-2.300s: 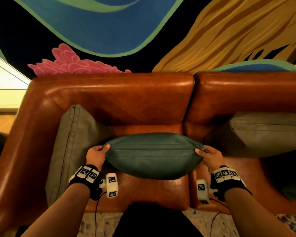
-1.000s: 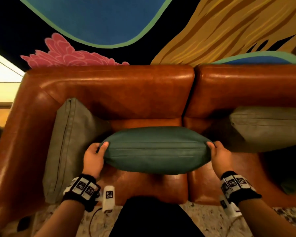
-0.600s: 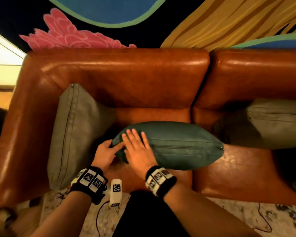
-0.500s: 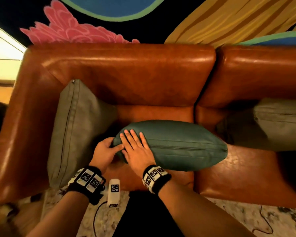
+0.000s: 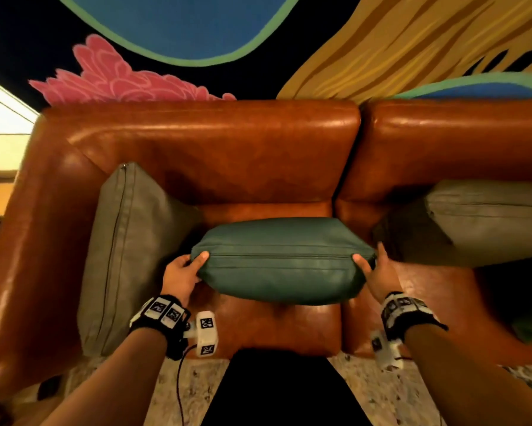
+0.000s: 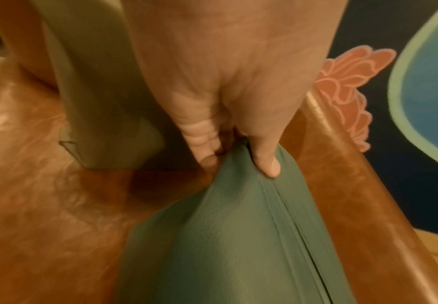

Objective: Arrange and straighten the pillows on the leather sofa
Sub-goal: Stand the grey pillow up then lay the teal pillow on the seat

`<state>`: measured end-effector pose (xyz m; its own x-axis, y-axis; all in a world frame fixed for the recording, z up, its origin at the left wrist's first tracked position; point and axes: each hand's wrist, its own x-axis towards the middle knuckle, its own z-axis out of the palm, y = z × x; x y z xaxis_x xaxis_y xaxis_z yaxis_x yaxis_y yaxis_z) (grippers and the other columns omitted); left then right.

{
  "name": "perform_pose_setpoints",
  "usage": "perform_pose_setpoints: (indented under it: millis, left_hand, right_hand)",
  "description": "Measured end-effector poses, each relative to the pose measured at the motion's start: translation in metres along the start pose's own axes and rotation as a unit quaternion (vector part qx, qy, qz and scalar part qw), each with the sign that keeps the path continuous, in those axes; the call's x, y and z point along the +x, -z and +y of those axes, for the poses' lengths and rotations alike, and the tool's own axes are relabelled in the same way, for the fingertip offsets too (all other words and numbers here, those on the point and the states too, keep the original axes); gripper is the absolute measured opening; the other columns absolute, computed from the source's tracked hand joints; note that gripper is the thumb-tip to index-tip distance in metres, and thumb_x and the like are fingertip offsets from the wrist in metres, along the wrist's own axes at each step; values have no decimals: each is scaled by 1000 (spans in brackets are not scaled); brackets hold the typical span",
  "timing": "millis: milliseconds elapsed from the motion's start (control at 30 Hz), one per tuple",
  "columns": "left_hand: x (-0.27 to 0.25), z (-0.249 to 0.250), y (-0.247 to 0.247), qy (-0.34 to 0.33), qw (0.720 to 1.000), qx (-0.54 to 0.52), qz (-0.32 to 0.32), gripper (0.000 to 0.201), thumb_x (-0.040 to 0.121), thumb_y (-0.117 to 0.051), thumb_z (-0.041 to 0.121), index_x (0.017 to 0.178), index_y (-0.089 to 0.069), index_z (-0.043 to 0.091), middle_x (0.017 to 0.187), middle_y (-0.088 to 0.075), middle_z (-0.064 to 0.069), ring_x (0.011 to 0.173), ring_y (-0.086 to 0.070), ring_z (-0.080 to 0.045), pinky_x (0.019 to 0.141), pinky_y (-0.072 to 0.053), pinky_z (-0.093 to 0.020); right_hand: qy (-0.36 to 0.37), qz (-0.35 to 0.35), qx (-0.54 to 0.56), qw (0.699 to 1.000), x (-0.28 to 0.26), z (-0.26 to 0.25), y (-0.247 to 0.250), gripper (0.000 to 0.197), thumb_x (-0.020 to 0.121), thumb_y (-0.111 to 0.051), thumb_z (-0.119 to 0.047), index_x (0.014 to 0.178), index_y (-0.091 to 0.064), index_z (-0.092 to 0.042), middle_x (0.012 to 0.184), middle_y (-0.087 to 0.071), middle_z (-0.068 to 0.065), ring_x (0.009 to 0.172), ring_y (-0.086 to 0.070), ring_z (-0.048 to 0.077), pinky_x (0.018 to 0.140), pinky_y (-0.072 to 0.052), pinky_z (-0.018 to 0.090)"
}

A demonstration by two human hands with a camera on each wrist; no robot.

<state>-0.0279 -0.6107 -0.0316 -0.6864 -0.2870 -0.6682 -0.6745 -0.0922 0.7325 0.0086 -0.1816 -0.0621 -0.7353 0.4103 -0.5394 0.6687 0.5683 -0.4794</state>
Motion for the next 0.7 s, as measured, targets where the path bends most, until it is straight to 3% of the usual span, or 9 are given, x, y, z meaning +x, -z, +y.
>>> perform_pose_setpoints:
  millis: [67,133,200,300,367,433,533,633,700]
  left_hand:
    - [-6,11,-4,-33,999,28,-10,20,93,-69,21,106,-69,5,109,-73,-15,99,-70,-27,73,-58,-33]
    - [-9,21,-2,-83,993,73,-26,12,95,-67,25,97,-73,14,101,-76,-9,93,-71,-22,77,-57,-36]
    - [-7,27,7,-110,989,98,-18,12,94,-68,25,91,-74,15,96,-76,-9,91,-70,-25,82,-57,-41]
    - [-3,27,15,-94,990,108,-16,11,93,-69,23,89,-74,14,98,-75,-17,93,-69,-35,86,-57,-50]
    - [-8,33,15,-84,993,81,-36,10,93,-69,20,92,-74,11,101,-75,-16,93,-68,-30,85,-55,-47]
    - [-8,37,18,-64,995,50,-66,12,93,-67,16,96,-74,6,105,-75,-16,97,-67,-26,87,-54,-40]
    - [-6,39,23,-32,993,52,-101,23,94,-66,14,107,-70,-5,114,-71,-22,105,-67,-31,96,-53,-41]
    - [-3,50,24,22,993,61,-103,23,95,-64,15,109,-66,-3,107,-71,-19,89,-68,-26,82,-58,-35]
    - [-1,56,30,38,981,174,-80,15,98,-61,16,109,-63,5,96,-67,-13,76,-63,-23,71,-55,-35]
  right_hand:
    - [-13,35,122,992,-6,-11,17,57,86,-64,-52,123,-62,-7,116,-68,17,114,-62,37,96,-47,42]
    - [9,71,149,986,-12,-19,34,24,92,-66,-30,102,-68,-8,91,-70,10,90,-67,29,79,-50,34]
    - [39,65,163,984,-17,-23,45,13,94,-65,-21,97,-67,-8,84,-68,5,79,-64,20,70,-48,28]
    - [33,55,172,983,-21,-17,47,18,94,-65,-23,97,-69,-5,85,-71,7,84,-68,27,77,-54,38]
    - [40,59,195,978,-23,-16,54,17,95,-64,-23,97,-69,-7,89,-73,9,87,-68,27,83,-54,44]
    - [56,48,219,973,-30,-23,67,13,95,-64,-20,93,-69,-9,87,-72,8,85,-68,22,81,-53,42]
    - [67,48,221,972,-45,-37,88,11,95,-64,-18,86,-67,-12,80,-70,4,72,-66,3,71,-49,34]
    - [99,25,317,943,-63,-75,116,10,90,-70,-19,88,-70,-9,85,-73,13,81,-69,19,79,-53,38]
    - [153,9,344,926,-85,-112,127,9,84,-76,-16,80,-68,-12,80,-73,9,77,-66,15,76,-52,29]
